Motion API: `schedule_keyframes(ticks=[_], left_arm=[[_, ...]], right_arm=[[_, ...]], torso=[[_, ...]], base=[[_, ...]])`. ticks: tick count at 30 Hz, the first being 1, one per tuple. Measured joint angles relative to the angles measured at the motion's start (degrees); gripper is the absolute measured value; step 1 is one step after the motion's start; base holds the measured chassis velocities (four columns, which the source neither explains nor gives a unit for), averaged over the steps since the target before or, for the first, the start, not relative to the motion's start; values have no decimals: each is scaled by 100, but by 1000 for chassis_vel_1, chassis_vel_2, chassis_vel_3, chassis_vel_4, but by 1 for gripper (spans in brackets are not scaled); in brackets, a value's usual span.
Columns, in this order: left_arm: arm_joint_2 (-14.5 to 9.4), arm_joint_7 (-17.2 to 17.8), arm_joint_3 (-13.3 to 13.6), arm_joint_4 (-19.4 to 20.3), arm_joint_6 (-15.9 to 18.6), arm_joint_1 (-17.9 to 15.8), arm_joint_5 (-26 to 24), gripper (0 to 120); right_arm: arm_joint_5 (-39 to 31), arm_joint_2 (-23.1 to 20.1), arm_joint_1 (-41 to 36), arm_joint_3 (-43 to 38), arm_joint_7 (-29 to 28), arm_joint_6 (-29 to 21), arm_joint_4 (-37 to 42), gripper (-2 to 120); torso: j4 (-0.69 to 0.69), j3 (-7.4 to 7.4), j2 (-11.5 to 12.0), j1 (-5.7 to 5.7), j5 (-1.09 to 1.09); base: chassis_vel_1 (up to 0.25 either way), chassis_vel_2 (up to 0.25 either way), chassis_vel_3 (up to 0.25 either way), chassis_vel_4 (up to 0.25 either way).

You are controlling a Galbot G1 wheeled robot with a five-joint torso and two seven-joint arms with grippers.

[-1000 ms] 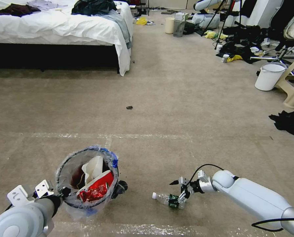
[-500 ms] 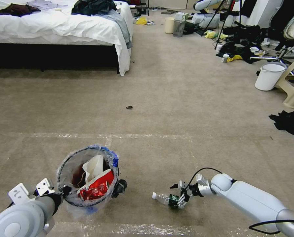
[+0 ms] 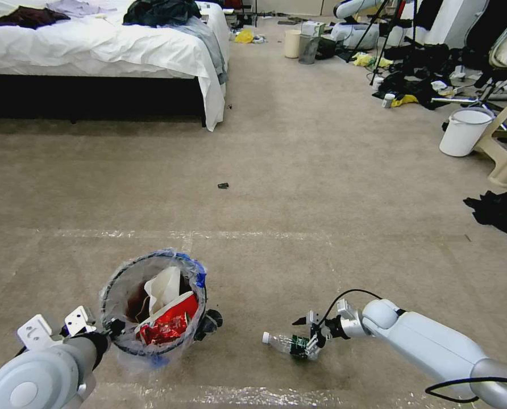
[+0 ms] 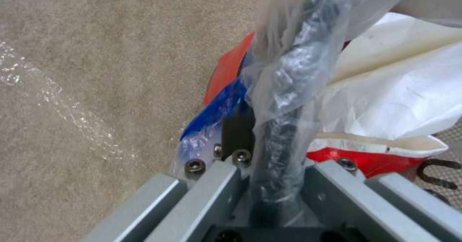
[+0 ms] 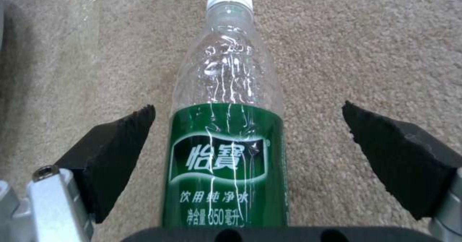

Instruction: Pick up the trash bin and place the garbage on the floor into it.

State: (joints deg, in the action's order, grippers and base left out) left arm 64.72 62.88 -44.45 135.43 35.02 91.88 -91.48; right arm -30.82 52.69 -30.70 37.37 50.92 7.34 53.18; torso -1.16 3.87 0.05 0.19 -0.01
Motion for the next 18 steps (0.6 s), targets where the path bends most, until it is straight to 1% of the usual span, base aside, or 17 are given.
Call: schedule_keyframes(ticks=[2,5,8,11,13,18], left_arm=[[-5,0,-4,0,0,2,-1,0],[-8,0,-8,2,0,13,1,0],[-3,-1,-7,2,0,14,6,0],[2,-4,3,8,0,14,21,0],[4,-8,13,13,0,9,33,0],[14,-11,28,21,0,5,48,0]], right_arm=[[0,30,11,6,21,1,-43,97],[-2,109,58,34,67,1,-193,90],[-2,130,68,38,80,5,-236,89],[-13,155,72,39,115,5,-290,85],[-13,168,38,24,115,4,-311,79],[15,183,-28,-24,131,5,-372,79]], torso=[[0,0,0,0,0],[0,0,0,0,0],[0,0,0,0,0],[0,0,0,0,0],[0,0,0,0,0],[-1,0,0,0,0]], base=[[0,0,0,0],[0,0,0,0],[0,0,0,0],[0,0,0,0],[0,0,0,0],[0,0,0,0]])
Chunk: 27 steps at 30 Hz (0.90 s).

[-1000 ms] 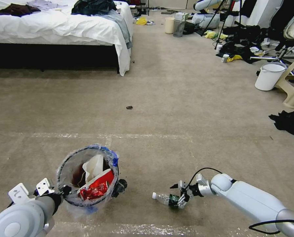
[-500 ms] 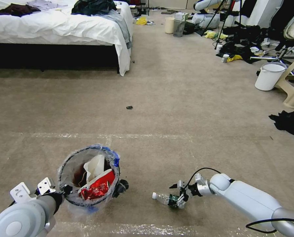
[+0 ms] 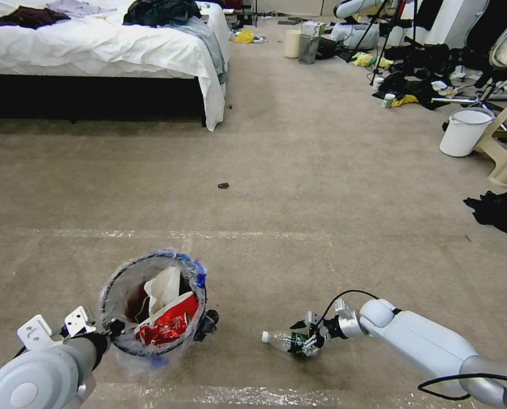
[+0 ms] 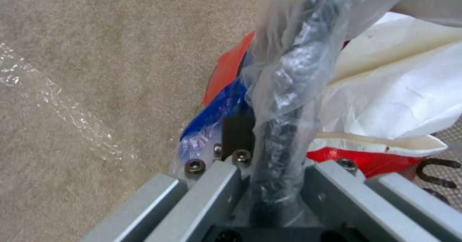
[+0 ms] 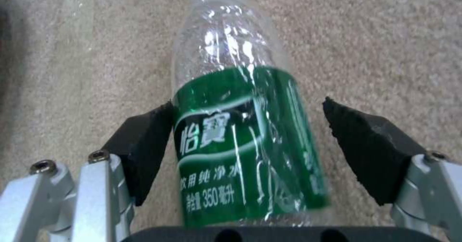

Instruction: Pick up the trash bin and place the garbage on the floor into it.

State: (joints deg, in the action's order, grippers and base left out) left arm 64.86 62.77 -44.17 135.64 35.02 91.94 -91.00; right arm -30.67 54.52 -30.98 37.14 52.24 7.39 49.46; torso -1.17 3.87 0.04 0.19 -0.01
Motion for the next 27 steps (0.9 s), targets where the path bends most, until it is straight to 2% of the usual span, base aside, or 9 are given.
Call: schedule_keyframes(ticks=[1,3,4,8,11,18,27], left_arm=[[0,-3,5,7,1,0,6,0],[1,-4,6,12,1,0,9,0],[0,-6,7,17,1,0,17,0],[-2,-8,7,28,1,4,29,0],[-11,-17,7,35,1,16,52,0],[-13,-28,17,35,1,18,82,0],[-37,-19,23,42,-4,-4,73,0]], right_arm=[[4,3,-13,-14,16,0,-10,73],[5,7,-19,-27,44,-1,-18,70],[7,14,-23,-46,89,-7,-23,62],[8,25,-29,-73,114,-17,-27,53],[-14,36,-41,-102,120,-61,19,35],[-71,34,-47,-130,118,-91,97,23],[-341,-144,88,-478,135,-129,530,23]], torso=[[0,0,0,0,0],[0,0,0,0,0],[0,0,0,0,0],[1,0,0,0,0],[0,0,0,0,-1],[0,0,0,0,0],[0,0,0,0,2]], base=[[0,0,0,0],[0,0,0,0],[0,0,0,0],[0,0,0,0],[0,0,0,0],[0,0,0,0],[0,0,0,0]])
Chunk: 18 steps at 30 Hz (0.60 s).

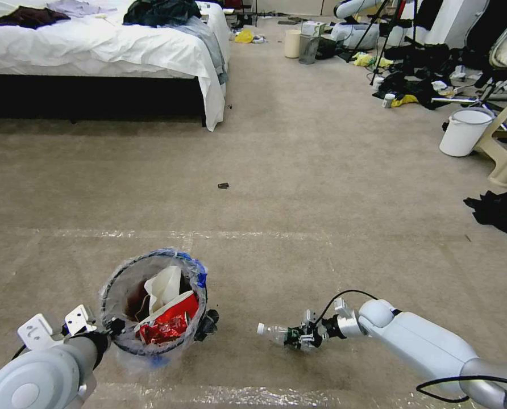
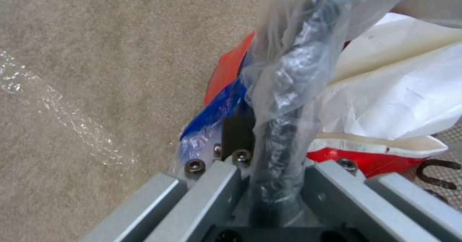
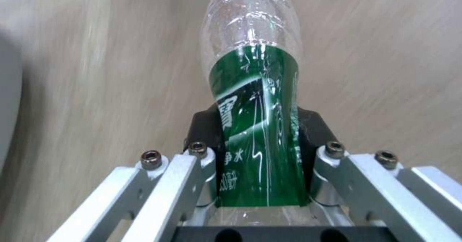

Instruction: Pick up the trash bin and place the garbage on the floor into it.

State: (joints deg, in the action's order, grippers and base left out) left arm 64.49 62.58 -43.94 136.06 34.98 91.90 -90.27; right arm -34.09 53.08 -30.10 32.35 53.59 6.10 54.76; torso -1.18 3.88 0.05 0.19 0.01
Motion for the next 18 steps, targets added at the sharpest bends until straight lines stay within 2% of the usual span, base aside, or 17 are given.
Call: schedule_keyframes(ticks=[6,9,12,15,18], left_arm=[[-33,11,9,20,-4,11,-35,0],[-94,14,-45,14,-10,15,-98,0],[-110,18,-57,14,-14,8,-122,0],[-140,25,-111,25,-22,-6,-188,0],[-145,27,-133,32,-24,-2,-202,0]], right_arm=[[-687,-263,535,-691,-221,-215,786,23],[-1241,-474,1390,-1086,-378,-327,1296,23],[-1317,-509,1628,-1164,-389,-335,1383,23],[-1513,-538,2191,-1303,-432,-362,1551,23],[-1544,-533,2284,-1325,-446,-363,1566,23]], torso=[[1,0,0,0,-1],[2,0,0,0,-4],[2,0,0,0,-5],[1,0,0,0,-3],[1,0,0,0,-4]], base=[[0,0,0,0],[0,0,0,0],[0,0,0,0],[0,0,0,0],[0,0,0,0]])
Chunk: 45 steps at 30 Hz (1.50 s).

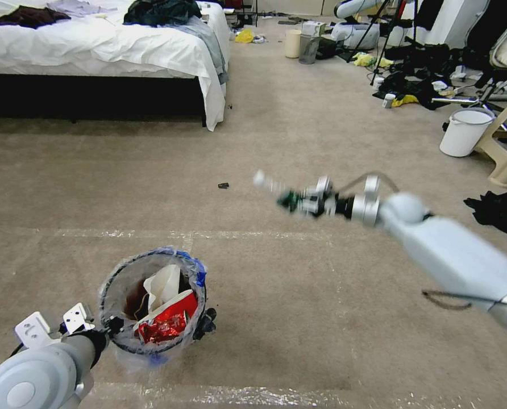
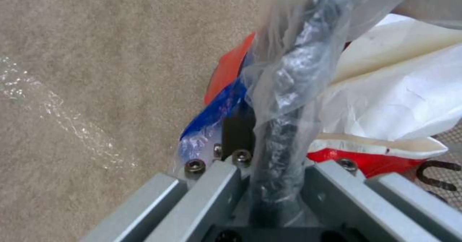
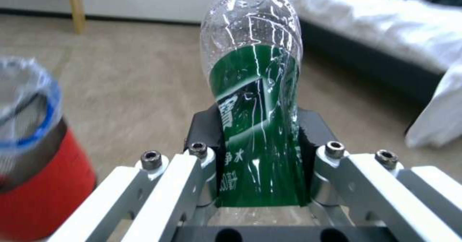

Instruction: Pick up the trash bin and place the garbage on the floor into it.

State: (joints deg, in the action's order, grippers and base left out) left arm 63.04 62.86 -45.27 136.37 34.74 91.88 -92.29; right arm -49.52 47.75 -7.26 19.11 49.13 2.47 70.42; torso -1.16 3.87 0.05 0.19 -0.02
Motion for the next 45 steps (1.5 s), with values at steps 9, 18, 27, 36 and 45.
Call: schedule_keyframes(ticks=[9,18,27,36,45], left_arm=[[-7,3,-114,69,-3,102,-21,0],[34,16,-69,106,-14,43,-44,0],[58,31,-52,135,-16,91,-37,0],[159,28,-168,266,-16,269,18,0],[215,-9,-179,290,0,385,114,0]], right_arm=[[-989,3,154,-365,78,-8,1027,23],[-1178,49,-143,-217,836,254,1883,23],[-674,163,-588,167,844,362,2200,23],[-376,560,-468,977,797,460,2010,23],[-227,905,-223,1562,812,518,1545,23]], torso=[[1,-1,0,-1,-1],[0,-1,0,-1,0],[0,-1,0,0,1],[1,-1,0,-1,0],[0,0,0,0,0]], base=[[0,0,0,0],[0,0,0,0],[0,0,0,0],[0,0,0,0],[0,0,0,0]])
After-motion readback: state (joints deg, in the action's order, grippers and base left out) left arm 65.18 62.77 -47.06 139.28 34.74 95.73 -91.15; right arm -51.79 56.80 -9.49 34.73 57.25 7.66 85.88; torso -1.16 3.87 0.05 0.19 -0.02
